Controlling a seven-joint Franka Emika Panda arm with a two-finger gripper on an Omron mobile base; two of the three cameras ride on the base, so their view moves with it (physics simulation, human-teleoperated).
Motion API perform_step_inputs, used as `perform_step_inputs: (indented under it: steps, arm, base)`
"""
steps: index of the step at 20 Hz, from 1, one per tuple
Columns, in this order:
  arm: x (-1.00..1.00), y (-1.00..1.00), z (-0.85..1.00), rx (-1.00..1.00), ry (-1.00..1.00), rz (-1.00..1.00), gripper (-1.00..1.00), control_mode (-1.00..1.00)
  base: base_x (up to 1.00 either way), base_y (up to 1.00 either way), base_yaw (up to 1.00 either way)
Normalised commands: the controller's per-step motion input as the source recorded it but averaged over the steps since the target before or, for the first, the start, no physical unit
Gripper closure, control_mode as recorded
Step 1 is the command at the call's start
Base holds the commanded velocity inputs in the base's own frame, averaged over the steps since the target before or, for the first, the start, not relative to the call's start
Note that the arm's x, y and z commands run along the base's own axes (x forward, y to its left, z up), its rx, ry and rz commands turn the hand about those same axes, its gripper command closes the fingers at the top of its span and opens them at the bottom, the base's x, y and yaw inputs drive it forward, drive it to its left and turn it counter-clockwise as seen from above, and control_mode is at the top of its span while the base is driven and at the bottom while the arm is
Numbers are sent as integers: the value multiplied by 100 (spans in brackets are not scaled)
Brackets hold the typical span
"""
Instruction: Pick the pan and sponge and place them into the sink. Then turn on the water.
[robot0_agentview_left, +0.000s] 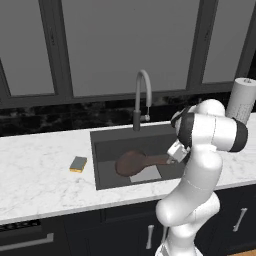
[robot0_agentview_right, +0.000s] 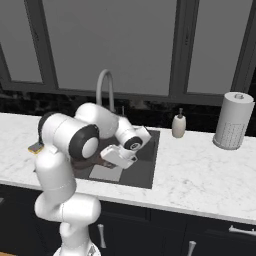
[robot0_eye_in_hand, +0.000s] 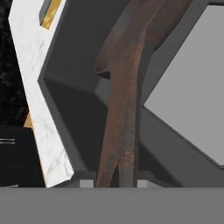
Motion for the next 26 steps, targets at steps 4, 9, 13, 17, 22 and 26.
perform_step_inputs:
  steps: [4,9,13,17,22,26]
  arm:
    - [27,12,-34,0,-2,0,100,-100]
    - [36,1,-29,0,0,0,100,-100]
    - [48,7,-36,0,0,0,100,-100]
    - [41,9,-38,0,0,0,100,-100]
    - [34,6,-44,0,0,0,100,-100]
    - [36,1,-56,0,0,0,100,-100]
  base:
    - [0,0,0]
    - [0,0,0]
    - [0,0,0]
    - [0,0,0]
    - [0,0,0]
    - [0,0,0]
